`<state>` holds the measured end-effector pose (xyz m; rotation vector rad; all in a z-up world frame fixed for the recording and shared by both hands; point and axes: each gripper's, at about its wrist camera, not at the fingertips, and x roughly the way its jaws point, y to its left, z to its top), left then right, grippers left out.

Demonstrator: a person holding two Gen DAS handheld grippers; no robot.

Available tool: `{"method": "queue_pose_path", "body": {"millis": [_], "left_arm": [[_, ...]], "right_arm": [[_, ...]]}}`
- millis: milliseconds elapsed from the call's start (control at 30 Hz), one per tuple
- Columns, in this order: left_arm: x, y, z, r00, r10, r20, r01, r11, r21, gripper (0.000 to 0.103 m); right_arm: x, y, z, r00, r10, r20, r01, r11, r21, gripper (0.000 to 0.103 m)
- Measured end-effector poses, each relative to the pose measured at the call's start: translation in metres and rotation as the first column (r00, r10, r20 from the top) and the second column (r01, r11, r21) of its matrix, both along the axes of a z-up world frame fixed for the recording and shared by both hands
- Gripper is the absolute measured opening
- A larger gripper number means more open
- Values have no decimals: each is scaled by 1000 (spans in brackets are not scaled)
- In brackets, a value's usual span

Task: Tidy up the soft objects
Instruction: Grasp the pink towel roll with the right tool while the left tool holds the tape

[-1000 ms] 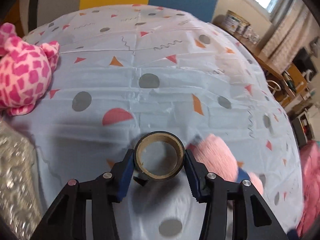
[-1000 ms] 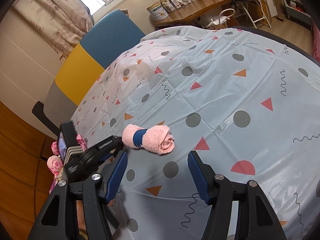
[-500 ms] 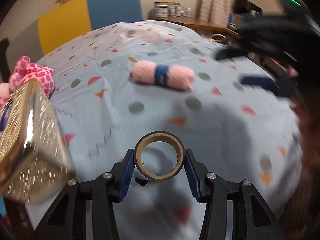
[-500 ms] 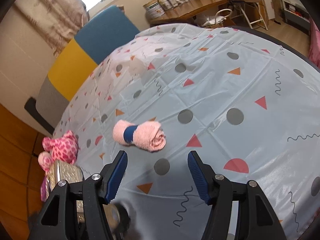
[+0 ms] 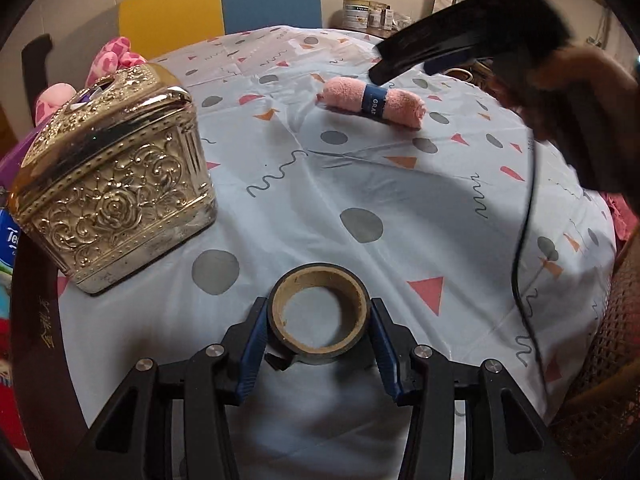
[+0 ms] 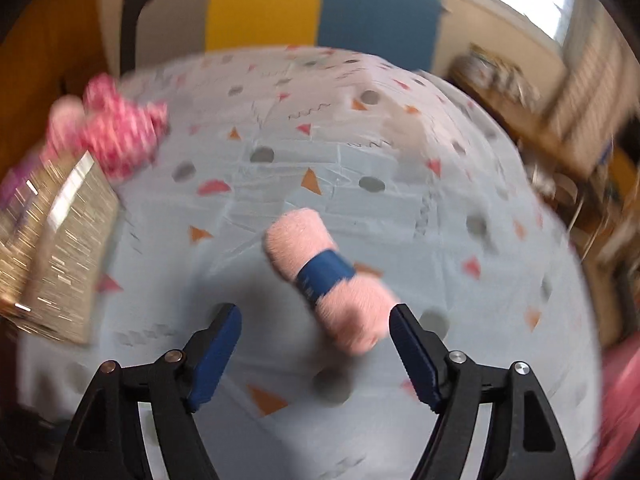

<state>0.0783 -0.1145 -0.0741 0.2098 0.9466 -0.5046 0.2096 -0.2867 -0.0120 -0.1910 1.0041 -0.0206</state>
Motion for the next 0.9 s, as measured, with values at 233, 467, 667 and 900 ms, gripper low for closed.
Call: {"method": "queue_pose_path", "body": {"millis": [233, 467, 667, 900], "left_arm": [[1, 0, -3, 1000, -2, 7, 2, 1000, -18, 49], [1, 5, -2, 1000, 7, 2, -7, 999, -42, 50], [-2, 9, -2, 1000, 7, 8, -7, 999, -48, 49], [-6, 21, 6, 999, 48, -17, -49, 997, -55, 49]], "right_arm": [[51, 10, -38, 991, 48, -123, -62, 991, -116, 77], [39, 3, -50, 987, -19, -162, 18, 1000, -12, 40], [-18, 22, -50, 970, 28, -243, 3, 992, 127, 41], [-53, 45, -62, 966, 63, -252, -26, 989, 148, 43]]}}
